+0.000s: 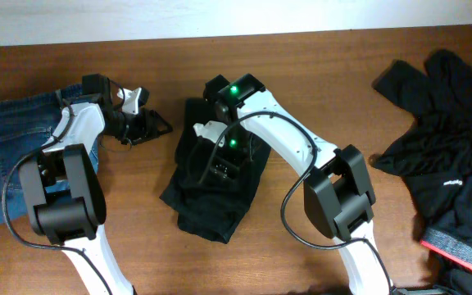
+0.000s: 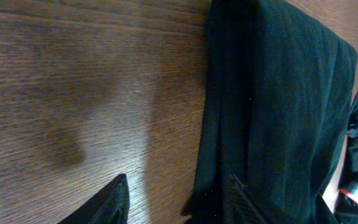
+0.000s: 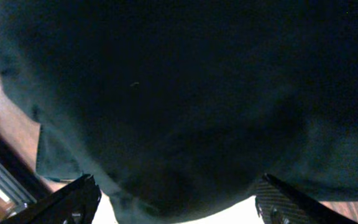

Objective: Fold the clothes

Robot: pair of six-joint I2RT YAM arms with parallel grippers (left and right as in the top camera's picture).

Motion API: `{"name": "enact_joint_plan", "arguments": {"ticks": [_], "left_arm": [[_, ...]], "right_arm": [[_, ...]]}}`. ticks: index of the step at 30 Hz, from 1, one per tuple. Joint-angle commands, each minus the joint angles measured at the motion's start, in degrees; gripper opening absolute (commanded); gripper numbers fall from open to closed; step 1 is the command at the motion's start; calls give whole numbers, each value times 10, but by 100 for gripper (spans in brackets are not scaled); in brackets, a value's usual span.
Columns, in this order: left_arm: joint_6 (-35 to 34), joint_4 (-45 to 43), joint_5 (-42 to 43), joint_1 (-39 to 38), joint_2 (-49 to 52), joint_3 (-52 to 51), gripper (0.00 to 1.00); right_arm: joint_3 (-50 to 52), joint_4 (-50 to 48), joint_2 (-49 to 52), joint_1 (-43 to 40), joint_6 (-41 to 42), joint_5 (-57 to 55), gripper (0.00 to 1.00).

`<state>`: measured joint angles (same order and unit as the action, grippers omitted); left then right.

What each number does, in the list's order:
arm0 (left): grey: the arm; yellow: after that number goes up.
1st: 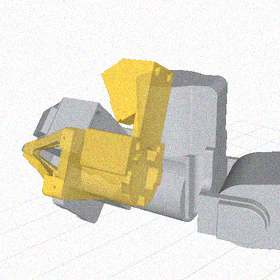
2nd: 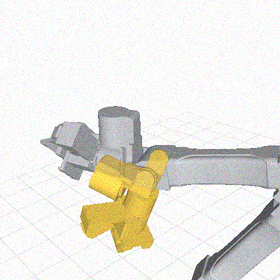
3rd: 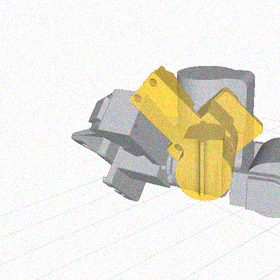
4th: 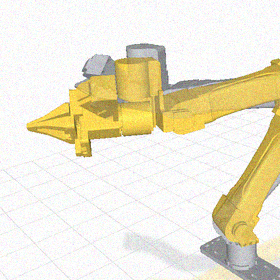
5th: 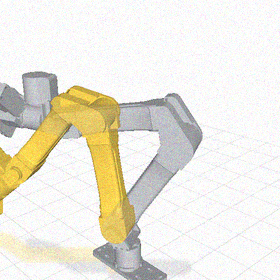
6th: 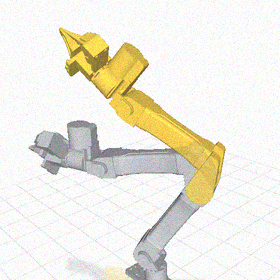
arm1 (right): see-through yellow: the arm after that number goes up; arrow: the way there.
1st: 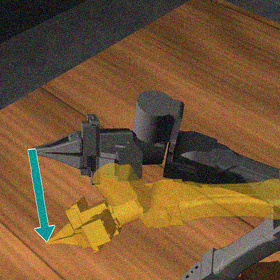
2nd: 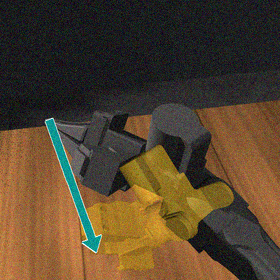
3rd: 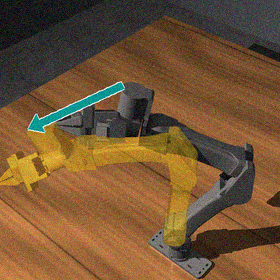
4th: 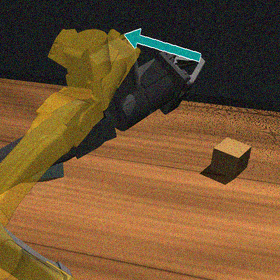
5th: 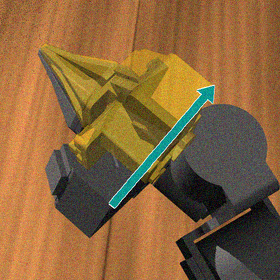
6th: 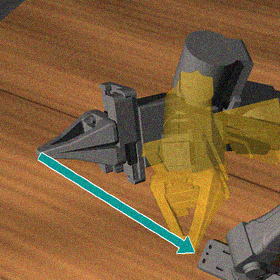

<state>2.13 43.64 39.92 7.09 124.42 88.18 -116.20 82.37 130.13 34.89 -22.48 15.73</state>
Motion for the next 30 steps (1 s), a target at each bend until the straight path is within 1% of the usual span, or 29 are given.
{"name": "enact_joint_plan", "arguments": {"ticks": [1, 2, 4, 8, 12, 18, 22, 23, 24, 25, 26, 27, 28, 29, 30], "left_arm": [[1, -1, 12, 1, 11, -3, 50], [1, -2, 12, 1, 11, -3, 51], [1, -2, 12, 1, 11, -3, 50], [1, -2, 12, 1, 11, -3, 51], [1, -2, 12, 1, 11, -3, 50], [1, -1, 12, 1, 11, -3, 50], [1, -1, 12, 1, 11, -3, 51], [1, -1, 12, 1, 11, -3, 50], [1, -1, 12, 1, 11, -3, 51], [1, -1, 12, 1, 11, -3, 50], [1, -1, 12, 1, 11, -3, 50], [1, -1, 12, 1, 11, -3, 50], [1, -1, 12, 1, 11, -3, 50], [1, -1, 12, 1, 11, -3, 50], [1, -1, 12, 1, 11, -3, 50]], "right_arm": [[-20, 32, -25, 4, -57, 2, 87], [-31, 59, -25, 4, -72, 4, 87], [-39, 66, -25, 4, -73, 7, 89], [-40, 47, -24, 7, -73, 30, 89], [-32, 24, -23, 20, -73, 27, 90], [0, -4, -22, 34, -73, 14, 93], [29, -21, -21, 37, -73, 14, 92], [36, -28, -21, 37, -73, 14, 88], [40, -35, -21, 37, -73, 14, 78], [45, -43, -21, 37, -73, 14, 63], [46, -49, -21, 37, -73, 14, 38], [46, -55, -21, 37, -73, 14, 16], [45, -59, -22, 37, -73, 14, 6], [42, -60, -23, 37, -71, 14, 4], [37, -58, -23, 37, -68, 14, 4]]}}
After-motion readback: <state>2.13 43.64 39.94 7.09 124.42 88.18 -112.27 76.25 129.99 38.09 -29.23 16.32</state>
